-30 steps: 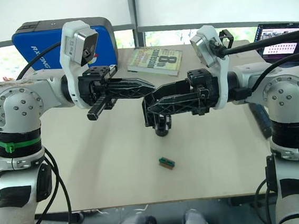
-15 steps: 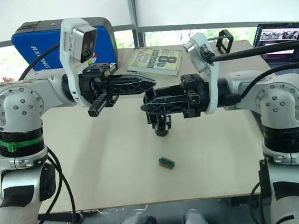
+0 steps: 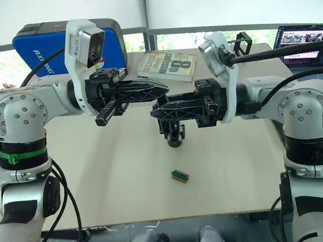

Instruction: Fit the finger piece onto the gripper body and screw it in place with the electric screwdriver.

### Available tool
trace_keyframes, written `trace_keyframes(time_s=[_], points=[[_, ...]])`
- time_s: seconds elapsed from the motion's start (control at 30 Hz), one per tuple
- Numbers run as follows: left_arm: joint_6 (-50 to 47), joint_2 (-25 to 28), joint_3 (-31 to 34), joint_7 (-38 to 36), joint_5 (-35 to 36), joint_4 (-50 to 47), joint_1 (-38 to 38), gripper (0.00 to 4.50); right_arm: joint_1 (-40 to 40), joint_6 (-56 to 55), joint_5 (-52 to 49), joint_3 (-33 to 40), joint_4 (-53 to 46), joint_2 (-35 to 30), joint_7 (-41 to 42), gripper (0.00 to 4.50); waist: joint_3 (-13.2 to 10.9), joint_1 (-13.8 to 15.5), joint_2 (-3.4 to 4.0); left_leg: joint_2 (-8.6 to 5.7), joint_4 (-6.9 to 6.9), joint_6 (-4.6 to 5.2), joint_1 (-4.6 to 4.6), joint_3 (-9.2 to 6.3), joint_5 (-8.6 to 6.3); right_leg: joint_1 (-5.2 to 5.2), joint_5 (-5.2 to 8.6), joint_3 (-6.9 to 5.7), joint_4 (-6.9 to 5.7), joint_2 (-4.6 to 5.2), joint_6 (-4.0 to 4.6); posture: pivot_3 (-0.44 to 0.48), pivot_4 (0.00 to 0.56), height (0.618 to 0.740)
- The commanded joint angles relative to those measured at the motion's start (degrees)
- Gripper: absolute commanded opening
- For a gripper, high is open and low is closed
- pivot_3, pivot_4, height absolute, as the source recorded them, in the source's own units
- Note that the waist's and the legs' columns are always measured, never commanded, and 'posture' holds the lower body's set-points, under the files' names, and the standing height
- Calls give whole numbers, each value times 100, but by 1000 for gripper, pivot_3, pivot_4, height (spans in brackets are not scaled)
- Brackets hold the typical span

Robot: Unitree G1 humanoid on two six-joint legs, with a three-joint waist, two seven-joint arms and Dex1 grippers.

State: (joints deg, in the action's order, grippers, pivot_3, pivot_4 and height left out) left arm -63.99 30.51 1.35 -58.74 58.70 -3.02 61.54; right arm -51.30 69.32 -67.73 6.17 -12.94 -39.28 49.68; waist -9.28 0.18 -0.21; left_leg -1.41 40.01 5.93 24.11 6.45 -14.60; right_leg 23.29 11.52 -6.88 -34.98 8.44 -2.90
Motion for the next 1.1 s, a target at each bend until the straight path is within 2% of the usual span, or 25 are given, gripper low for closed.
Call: trace_keyframes(time_s=[0.03,0.27,0.37,0.47,0.53,0.6,0.67,0.77,0.93,1.1], points=[[-9,20,189,20,102,-86,61,0,-39,-116,-97,175,-140,-44,38,328,0,0,0,0,0,0,0,0,0,0,0,0,0,0,0,0,150,740],[-37,35,147,61,76,-65,74,0,7,-292,45,127,-197,-55,144,331,0,0,0,0,0,0,0,0,0,0,0,0,0,0,0,0,150,740],[168,49,207,-50,25,-72,43,994,77,-480,225,72,-269,-88,295,331,0,0,0,0,0,0,0,0,0,0,0,0,0,0,0,0,150,740],[230,301,343,-405,126,-203,-64,2439,188,-721,433,18,-387,-143,483,331,0,-10,0,0,-1,0,0,1,0,0,0,0,0,-1,0,0,150,740],[323,688,379,-788,67,-354,-260,3408,284,-893,556,30,-443,-171,558,331,0,-40,0,1,-2,0,0,1,0,2,0,0,1,-2,0,0,150,740],[948,1292,114,-1453,-575,-430,-725,4373,480,-1212,841,-8,-527,-254,740,331,0,-73,1,1,-6,-1,-1,3,0,6,0,1,0,-3,0,0,150,740],[1675,1715,-124,-1937,-1217,-270,-1207,4500,711,-1510,1102,-55,-598,-333,928,331,1,-92,2,0,-18,-3,-10,9,0,5,1,1,0,-3,1,0,150,740],[2521,1813,-362,-2175,-1907,275,-1551,4500,952,-1785,1314,-82,-635,-377,1090,331,-1,-43,-1,0,-22,-21,-20,18,-7,0,3,0,4,-2,4,0,150,740],[4702,1256,-1187,-2372,-3534,1818,-1668,4500,1456,-2309,1752,-158,-728,-425,1334,331,-1,63,-1,-6,-14,-51,-20,17,-24,0,3,2,19,8,4,0,150,740],[6102,310,-1512,-2211,-4385,3361,-1311,4500,1824,-2785,2150,-232,-709,-439,1478,331,-4,70,-8,-7,7,-26,25,15,-11,38,0,0,3,10,6,0,150,740]])
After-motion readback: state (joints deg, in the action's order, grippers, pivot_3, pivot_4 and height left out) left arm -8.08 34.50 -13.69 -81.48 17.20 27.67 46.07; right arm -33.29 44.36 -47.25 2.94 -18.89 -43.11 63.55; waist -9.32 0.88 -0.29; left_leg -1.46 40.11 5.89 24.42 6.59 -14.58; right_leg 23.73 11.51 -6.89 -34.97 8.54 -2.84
